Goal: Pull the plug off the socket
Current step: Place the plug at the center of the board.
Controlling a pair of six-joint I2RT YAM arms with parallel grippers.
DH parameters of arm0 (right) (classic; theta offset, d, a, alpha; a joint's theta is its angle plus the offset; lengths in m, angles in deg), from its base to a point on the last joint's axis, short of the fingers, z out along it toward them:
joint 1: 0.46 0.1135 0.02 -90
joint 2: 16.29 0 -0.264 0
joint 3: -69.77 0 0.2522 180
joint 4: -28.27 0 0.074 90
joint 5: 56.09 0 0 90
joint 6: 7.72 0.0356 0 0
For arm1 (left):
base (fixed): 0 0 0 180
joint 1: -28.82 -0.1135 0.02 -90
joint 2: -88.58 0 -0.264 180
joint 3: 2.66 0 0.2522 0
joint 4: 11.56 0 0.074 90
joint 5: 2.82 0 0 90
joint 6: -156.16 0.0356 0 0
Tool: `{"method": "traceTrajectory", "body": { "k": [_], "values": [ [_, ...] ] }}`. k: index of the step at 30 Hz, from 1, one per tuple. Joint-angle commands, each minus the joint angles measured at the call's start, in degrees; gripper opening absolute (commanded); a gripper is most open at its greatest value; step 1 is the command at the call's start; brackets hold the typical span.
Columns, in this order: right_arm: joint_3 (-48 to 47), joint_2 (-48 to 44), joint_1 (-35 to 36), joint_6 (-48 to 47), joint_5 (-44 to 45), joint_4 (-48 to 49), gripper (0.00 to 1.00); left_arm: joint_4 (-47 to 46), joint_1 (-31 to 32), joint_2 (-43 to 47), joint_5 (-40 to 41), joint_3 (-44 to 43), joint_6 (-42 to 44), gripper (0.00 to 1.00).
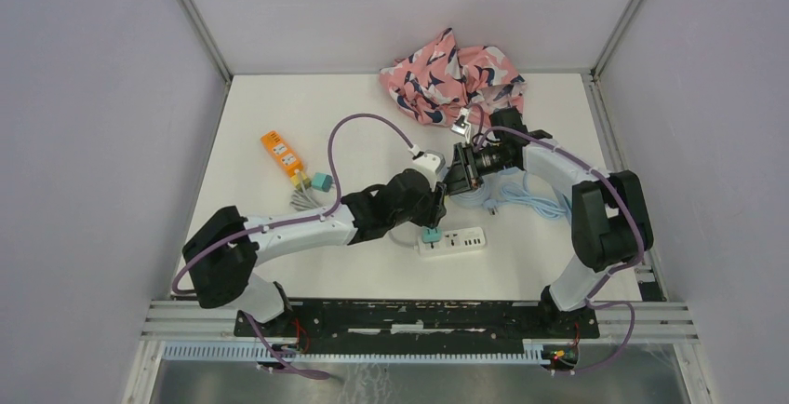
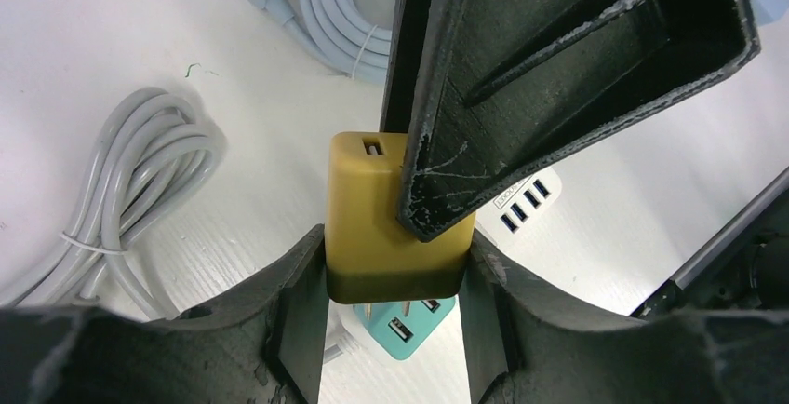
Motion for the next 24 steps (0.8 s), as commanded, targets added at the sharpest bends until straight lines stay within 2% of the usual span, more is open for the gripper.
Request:
{"method": "traceTrajectory", "body": {
  "k": [1, 5, 11, 15, 20, 24],
  "values": [
    [-2.29, 0.37, -0.19, -1.57, -1.68, -1.82, 0.22, -1.28, -0.12, 1.62, 2.2, -0.64, 2.18, 0.21],
    [-2.41, -0.22, -0.17, -2.36, -1.73, -2.45, 0.37, -2.55, -0.15, 3.23, 3.25, 1.54, 2.75, 0.1],
    [-3.95, -0.83, -0.21, -6.32, -1.65, -6.08, 0.57, -5.05, -0.27, 6.6, 7.06, 6.23, 3.17, 0.03],
    [-4.37, -1.81, -0.19, -8.29, -1.19, -7.19, 0.61, -6.43, -0.58, 9.21, 10.45, 9.74, 3.11, 0.03],
    [-4.95, -2.64, -0.44, -10.34, -0.52, -8.8, 0.62, -7.98, -1.39, 13.54, 14.78, 14.08, 2.51, 0.03],
    [-4.99, -2.63, -0.62, -10.6, -0.9, -8.92, 0.62, -10.59, -4.38, 16.97, 12.39, 18.23, 0.95, 0.03]
  ]
}}
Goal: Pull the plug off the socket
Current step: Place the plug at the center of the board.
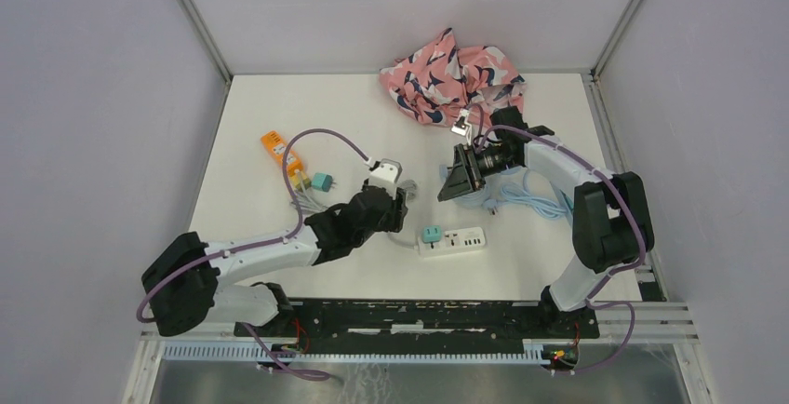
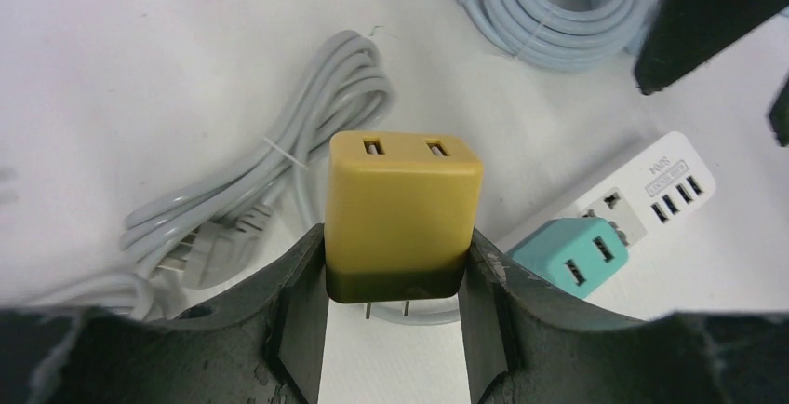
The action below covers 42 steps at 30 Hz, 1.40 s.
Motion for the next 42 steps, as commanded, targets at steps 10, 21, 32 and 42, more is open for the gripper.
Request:
{"method": "traceTrajectory", "body": {
  "k": [10, 21, 32, 42],
  "values": [
    [-2.86, -2.62, -0.79, -3.09, -1.7, -1.29, 0.61, -10.68, -17.02, 11.13, -8.98, 10.96, -8.4, 0.03],
    [-3.19, -2.59, -0.95, -3.94, -1.9, -1.98, 0.61, -13.45, -30.58, 15.97, -13.75, 16.43, -16.08, 0.03],
    [-3.35, -2.7, -1.1, -4.66, -1.64, -2.74, 0.61, -14.49, -44.62, 13.43, -10.3, 17.01, -28.32, 0.05],
    [-3.22, -2.29, -1.14, -4.7, -1.9, -2.72, 0.6, -15.39, -51.33, 3.1, -11.96, 11.32, -33.8, 0.09]
  ]
}}
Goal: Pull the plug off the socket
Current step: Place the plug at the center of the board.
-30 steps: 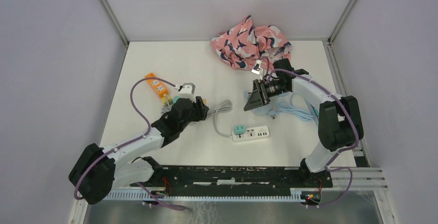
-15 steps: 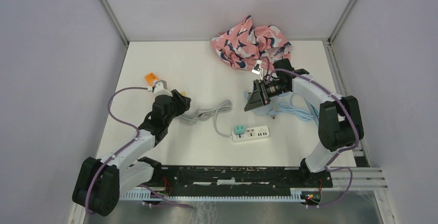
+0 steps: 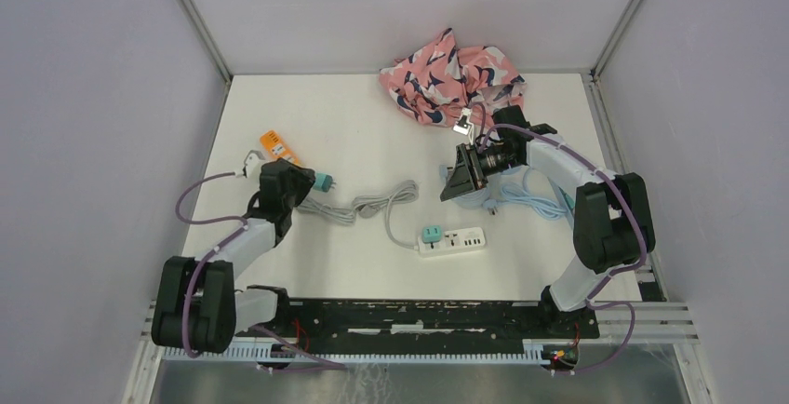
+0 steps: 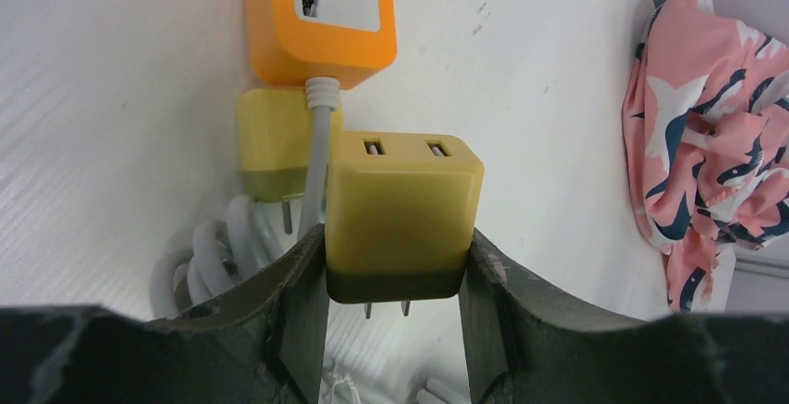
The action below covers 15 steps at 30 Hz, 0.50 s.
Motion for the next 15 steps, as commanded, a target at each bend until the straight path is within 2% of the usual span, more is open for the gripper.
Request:
{"method": "traceTrajectory", "body": {
  "k": [1, 6, 10, 15],
  "values": [
    [-2.38, -1.95, -0.4, -1.1, -1.73, 0.19, 0.6, -3.5, -0.77, -5.36, -3.22, -6.28, -2.54, 0.09],
    [-2.44, -1.7, -0.36, -1.11, -1.71, 0.19, 0.6, 6.12, -0.78, -12.97, -5.41, -14.24, -0.28, 0.13],
    [-2.4, -1.58, -0.39, -1.2, -1.66, 0.19, 0.6, 12.21, -0.72, -17.33, -3.5, -18.53, 0.99, 0.34],
    [-2.41, -1.71, -0.42, -1.28, -1.48, 0.14, 0.6, 13.62, -0.72, -18.58, -1.98, -20.31, 1.24, 0.55]
  ]
}}
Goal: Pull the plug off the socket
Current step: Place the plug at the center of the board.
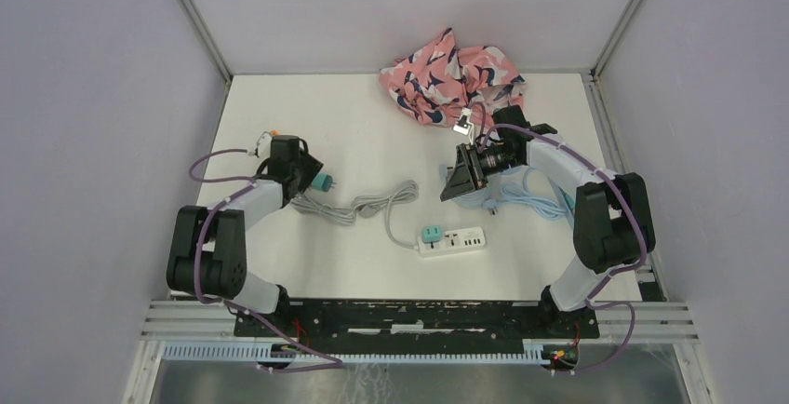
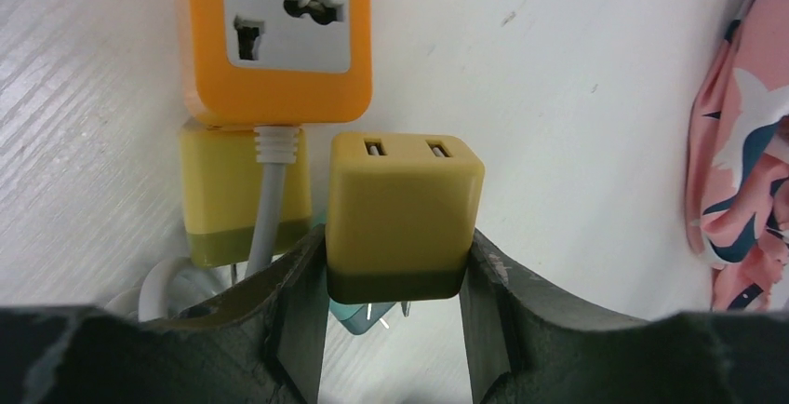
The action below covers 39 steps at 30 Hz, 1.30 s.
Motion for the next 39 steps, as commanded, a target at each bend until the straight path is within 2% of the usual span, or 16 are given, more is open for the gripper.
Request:
{"method": "traceTrajectory", "body": {
  "k": [1, 7, 13, 18, 23, 27, 33, 39],
  "values": [
    [-2.44, -1.8, -0.38, -0.99, -1.46, 0.15, 0.6, 2.75, -0.18, -0.26, 1.83, -2.83, 1.96, 0.58],
    [-2.5, -2.05, -0.4, -1.08, -1.4, 0.06, 0.6, 3.53, -0.23, 0.53, 1.4, -3.0, 1.63, 0.77],
    [-2.66, -2.27, -0.46, -1.68, -1.43, -0.49, 0.6, 4.02, -0.21, 5.05, 0.15, -1.48, 1.25, 0.79],
    [-3.23, -3.03, -0.49, -3.64, -1.13, -2.06, 0.6, 3.84, -0.2, 12.17, -2.23, 0.69, 2.31, 0.78],
    [-3.28, -4.33, -0.59, -5.56, -1.05, -2.88, 0.6, -0.36, -0.16, 18.38, -9.51, 4.26, 5.05, 0.78],
    [-3.55, -5.27, -0.58, -7.5, -1.17, -4.07, 0.6, -9.0, -0.2, 21.59, -20.27, 8.01, 6.56, 0.82],
    [-3.72, -6.88, -0.59, -10.07, -1.27, -5.28, 0.6, -28.45, -0.16, 22.81, -35.35, 15.31, 5.19, 0.99],
    [-3.75, -7.83, -0.64, -11.9, -1.46, -6.09, 0.6, -52.35, 1.34, 19.01, -46.44, 21.09, -0.79, 0.99]
  ]
}}
